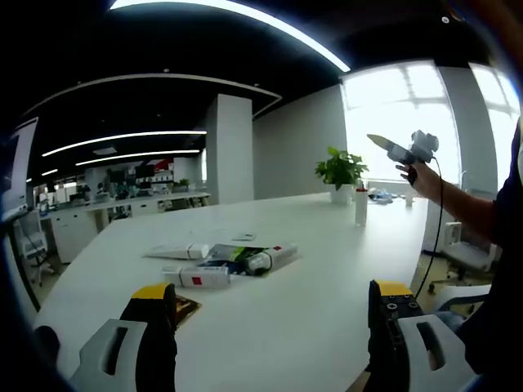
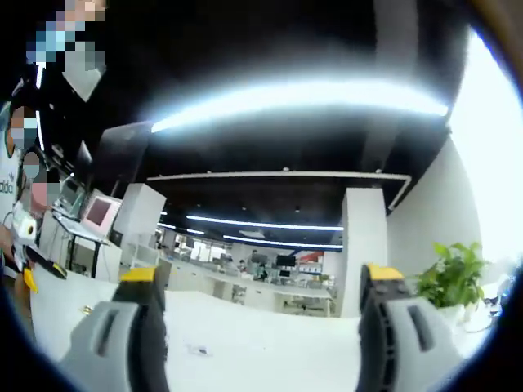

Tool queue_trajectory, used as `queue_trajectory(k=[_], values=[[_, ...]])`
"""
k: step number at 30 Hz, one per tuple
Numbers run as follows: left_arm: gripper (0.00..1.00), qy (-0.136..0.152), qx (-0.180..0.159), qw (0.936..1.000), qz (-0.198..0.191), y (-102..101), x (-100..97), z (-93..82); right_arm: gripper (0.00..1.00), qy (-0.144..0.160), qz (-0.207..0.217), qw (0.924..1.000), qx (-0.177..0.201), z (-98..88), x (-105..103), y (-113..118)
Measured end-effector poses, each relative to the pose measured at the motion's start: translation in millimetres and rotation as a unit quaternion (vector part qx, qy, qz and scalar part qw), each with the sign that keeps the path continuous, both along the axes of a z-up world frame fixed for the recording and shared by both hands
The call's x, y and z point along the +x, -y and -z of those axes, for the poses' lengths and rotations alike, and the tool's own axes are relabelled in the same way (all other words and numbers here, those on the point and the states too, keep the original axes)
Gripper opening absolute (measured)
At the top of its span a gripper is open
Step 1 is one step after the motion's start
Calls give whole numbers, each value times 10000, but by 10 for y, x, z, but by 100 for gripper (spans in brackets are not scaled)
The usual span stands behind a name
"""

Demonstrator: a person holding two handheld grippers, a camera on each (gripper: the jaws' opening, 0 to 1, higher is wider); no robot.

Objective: Arrange the skincare products in the storage area until every visible bottle or jar stands upright without overlapping.

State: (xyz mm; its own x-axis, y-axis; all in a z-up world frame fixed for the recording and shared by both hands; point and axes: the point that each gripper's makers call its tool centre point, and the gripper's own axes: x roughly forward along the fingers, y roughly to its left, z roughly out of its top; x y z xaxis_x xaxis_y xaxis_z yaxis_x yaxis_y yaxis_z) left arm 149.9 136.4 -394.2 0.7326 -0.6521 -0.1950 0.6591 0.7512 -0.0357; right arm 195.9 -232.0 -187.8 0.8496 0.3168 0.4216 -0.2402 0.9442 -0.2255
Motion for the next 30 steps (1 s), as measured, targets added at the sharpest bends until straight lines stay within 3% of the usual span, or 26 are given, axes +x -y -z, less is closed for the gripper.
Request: queue_trajectory(k=[4,20,30], values=[[100,2,-21,10000,0,7,-8,-1,100,-138,-241,9994,-219,96,44,-268],[100,-28,-33,10000,-61,-32,-36,32,100,-534,-1008,9922,-506,442,45,-949],[100,16,-69,9999,-82,-47,-37,1,100,-856,-1347,9852,-628,717,113,-1268]])
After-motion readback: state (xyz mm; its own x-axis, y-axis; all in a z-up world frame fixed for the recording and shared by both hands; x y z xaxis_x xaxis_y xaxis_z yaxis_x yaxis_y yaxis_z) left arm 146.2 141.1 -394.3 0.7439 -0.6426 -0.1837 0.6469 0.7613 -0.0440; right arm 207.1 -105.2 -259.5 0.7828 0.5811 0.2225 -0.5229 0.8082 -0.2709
